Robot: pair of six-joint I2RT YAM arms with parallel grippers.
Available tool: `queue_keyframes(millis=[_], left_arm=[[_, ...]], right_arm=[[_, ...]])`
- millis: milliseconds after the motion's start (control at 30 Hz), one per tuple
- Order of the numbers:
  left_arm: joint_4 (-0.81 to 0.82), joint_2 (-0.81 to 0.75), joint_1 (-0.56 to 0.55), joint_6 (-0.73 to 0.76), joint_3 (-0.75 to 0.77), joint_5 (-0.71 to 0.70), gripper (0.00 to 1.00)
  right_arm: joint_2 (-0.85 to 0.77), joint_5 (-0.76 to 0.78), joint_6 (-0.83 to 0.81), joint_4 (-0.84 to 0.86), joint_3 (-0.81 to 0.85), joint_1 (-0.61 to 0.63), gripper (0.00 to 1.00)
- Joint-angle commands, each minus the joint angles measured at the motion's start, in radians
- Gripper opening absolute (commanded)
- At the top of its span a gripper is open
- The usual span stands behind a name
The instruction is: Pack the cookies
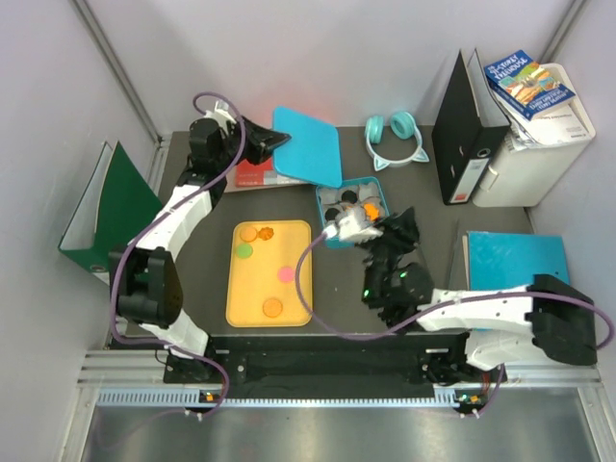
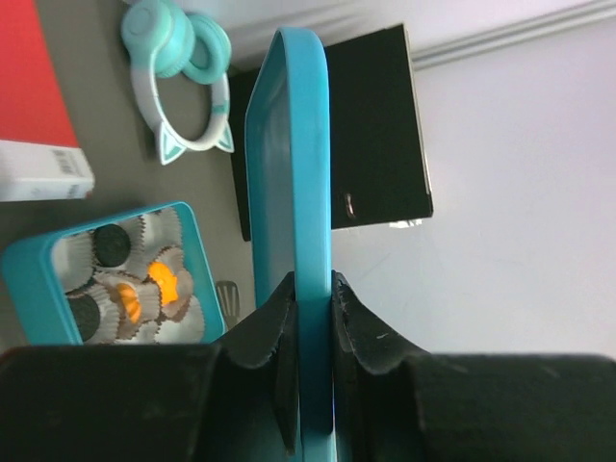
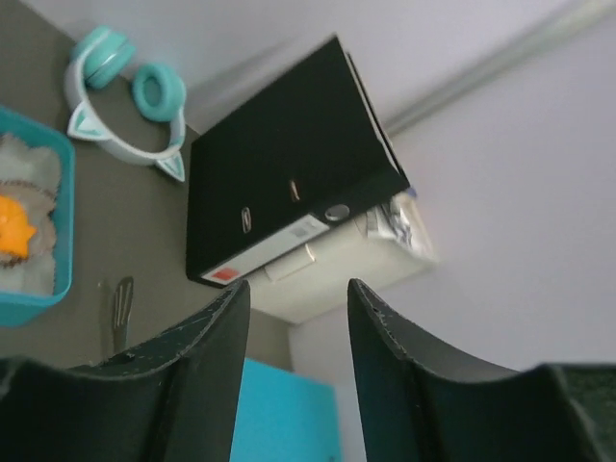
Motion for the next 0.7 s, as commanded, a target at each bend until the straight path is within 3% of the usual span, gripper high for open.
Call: queue_keyframes(millis=[0,133,233,267,433,500,533,600,633,667], left_arm=[[0.100,-0.095,0.004,0.006,-0.060,-0.022,0.00],[0.095,-0.118,0.003,0.025,-0.114,-0.036,0.00],[0.095,-0.122,0.004,0.028,-0.151,-0.041,0.00],[0.095,-0.125,0.004,0.032,-0.154,-0.041,0.00],[0.077,-0.151,0.004,0.051,-0.166,-0.055,0.00],[0.082,-0.151,0.004,0.045,-0.166,-0.052,0.00],[0.095,-0.146,0.003,0.033,-0.166,-0.047,0.00],[0.104,-0.143,0.003,0.022,-0.166,-0.033,0.00],[0.105,-0.145,0.003,0.019,-0.165,-0.030,0.00],[0.103,-0.145,0.003,0.020,-0.165,-0.030,0.00]], right_arm=[[-0.121,0.180,0.197,0.315,0.175,-0.088,0.45],[-0.088,0.205,0.146,0.316,0.298,-0.095,0.47],[-0.014,0.194,0.084,0.315,0.383,-0.099,0.59],[-0.009,0.184,0.098,0.316,0.409,-0.111,0.65],[-0.004,0.107,0.151,0.278,0.533,-0.248,0.70],[0.000,0.066,0.263,0.189,0.562,-0.311,0.70],[0.000,0.032,0.333,-0.003,0.590,-0.334,0.73],[-0.014,-0.002,0.710,-0.354,0.643,-0.406,0.77],[-0.024,-0.072,0.877,-0.790,0.729,-0.432,0.82],[-0.032,-0.144,1.313,-1.129,0.796,-0.458,0.84]])
